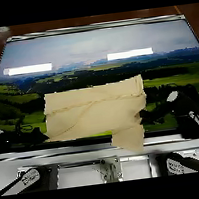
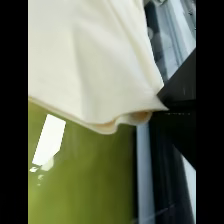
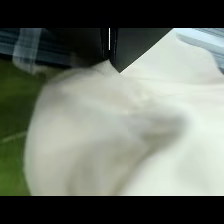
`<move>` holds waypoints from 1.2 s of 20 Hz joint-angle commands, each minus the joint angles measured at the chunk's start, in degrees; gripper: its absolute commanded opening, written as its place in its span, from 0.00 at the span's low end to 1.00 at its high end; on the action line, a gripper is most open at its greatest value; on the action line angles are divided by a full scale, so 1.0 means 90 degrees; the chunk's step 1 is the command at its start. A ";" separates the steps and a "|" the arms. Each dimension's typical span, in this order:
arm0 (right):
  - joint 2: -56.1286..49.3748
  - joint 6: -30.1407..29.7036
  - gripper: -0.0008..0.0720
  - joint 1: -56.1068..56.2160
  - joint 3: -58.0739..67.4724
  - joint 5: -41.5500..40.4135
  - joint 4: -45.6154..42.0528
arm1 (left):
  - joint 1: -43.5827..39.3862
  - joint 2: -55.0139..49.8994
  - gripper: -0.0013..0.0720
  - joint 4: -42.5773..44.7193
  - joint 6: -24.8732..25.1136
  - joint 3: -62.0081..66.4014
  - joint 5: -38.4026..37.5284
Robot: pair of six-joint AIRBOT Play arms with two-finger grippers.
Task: Fold the shirts.
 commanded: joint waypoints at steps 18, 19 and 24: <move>-0.2919 0.0678 0.13 0.0000 0.4855 -0.1535 0.0971 | -0.1989 -0.2941 0.07 -0.0911 -0.1219 0.4585 0.0911; -0.3050 0.0678 0.15 0.0000 0.4855 -0.1554 0.0984 | -0.2047 -0.3094 0.10 -0.0911 -0.1226 0.4651 0.0911; -0.2951 -0.0321 0.87 -0.0192 0.4855 -0.1321 0.0605 | -0.1688 -0.3271 0.73 -0.0874 -0.1622 0.5115 0.0454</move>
